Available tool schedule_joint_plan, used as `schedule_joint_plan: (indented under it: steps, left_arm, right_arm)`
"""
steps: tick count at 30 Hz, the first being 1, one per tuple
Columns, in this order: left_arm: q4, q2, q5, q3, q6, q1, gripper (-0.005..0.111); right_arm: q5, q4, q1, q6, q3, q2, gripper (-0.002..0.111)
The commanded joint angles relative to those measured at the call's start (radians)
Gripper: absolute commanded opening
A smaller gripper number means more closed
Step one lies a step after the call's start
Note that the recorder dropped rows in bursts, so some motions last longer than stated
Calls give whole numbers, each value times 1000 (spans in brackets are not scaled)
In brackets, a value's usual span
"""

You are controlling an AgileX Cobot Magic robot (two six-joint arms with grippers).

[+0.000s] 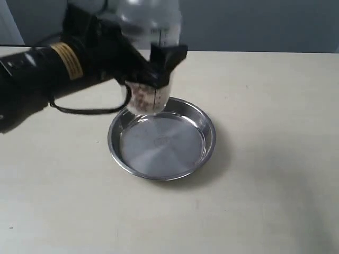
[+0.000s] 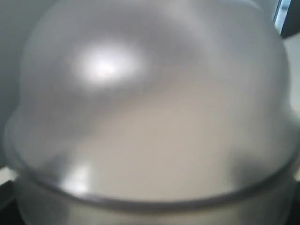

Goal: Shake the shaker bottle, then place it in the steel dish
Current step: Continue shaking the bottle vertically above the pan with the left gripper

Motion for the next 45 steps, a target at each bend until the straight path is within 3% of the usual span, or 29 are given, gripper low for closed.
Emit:
schedule_joint_plan:
  steps: [1, 3, 5, 7, 9, 11, 15, 16, 19, 20, 22, 24, 25, 27, 29, 32, 34, 37, 39, 41, 43, 45]
  left_arm:
    - [-95, 97, 61, 40, -23, -3, 0]
    - [-65, 86, 3, 29, -56, -3, 0]
    - [45, -49, -69, -30, -45, -3, 0]
    - [-27, 3, 41, 3, -2, -1, 0]
    - [-98, 91, 2, 20, -64, 8, 0]
    - [124, -29, -122, -34, -81, -2, 0]
    - [-62, 90, 36, 30, 0, 19, 0]
    - [-89, 119, 3, 29, -40, 24, 0]
    - [83, -27, -157, -22, -53, 12, 0]
    - [82, -48, -145, -35, -48, 10, 0]
    - [0, 30, 49, -2, -10, 12, 0]
    - [-19, 156, 4, 35, -66, 14, 0]
    - [132, 87, -127, 22, -81, -6, 0]
    - [181, 7, -174, -7, -71, -11, 0]
    - [53, 11, -87, 3, -34, -11, 0]
    - [-151, 177, 14, 45, 28, 9, 0]
    - [-98, 187, -33, 33, 5, 9, 0]
    - [77, 27, -157, -25, 2, 2, 0]
    - [40, -9, -101, -47, 5, 2, 0]
    - [-13, 76, 5, -15, 31, 11, 0]
    - [-40, 162, 26, -7, -8, 18, 0]
    - [86, 142, -38, -7, -101, -5, 0]
  right_arm:
    - [-11, -2, 1, 0, 2, -5, -1]
    - [-11, -2, 1, 0, 2, -5, -1]
    - [-11, -2, 1, 0, 2, -5, -1]
    - [-11, -2, 1, 0, 2, -5, -1]
    - [-11, -1, 1, 0, 2, -5, -1]
    - [-11, -1, 1, 0, 2, -5, -1]
    - [-11, -1, 1, 0, 2, -5, -1]
    - [-11, -1, 1, 0, 2, -5, -1]
    - [-11, -1, 1, 0, 2, -5, -1]
    - [-11, -1, 1, 0, 2, -5, -1]
    - [-11, -1, 1, 0, 2, -5, -1]
    - [-11, -1, 1, 0, 2, -5, -1]
    - [-11, -1, 1, 0, 2, -5, -1]
    - [-11, -1, 1, 0, 2, -5, -1]
    - [-11, -1, 1, 0, 2, -5, -1]
    - [-11, -1, 1, 0, 2, -5, -1]
    - [-11, -1, 1, 0, 2, -5, -1]
    - [-11, -1, 1, 0, 2, -5, -1]
    - [-11, -1, 1, 0, 2, -5, -1]
    - [-11, -1, 1, 0, 2, -5, -1]
    - [-11, -1, 1, 0, 2, -5, -1]
    - [-11, -1, 1, 0, 2, -5, -1]
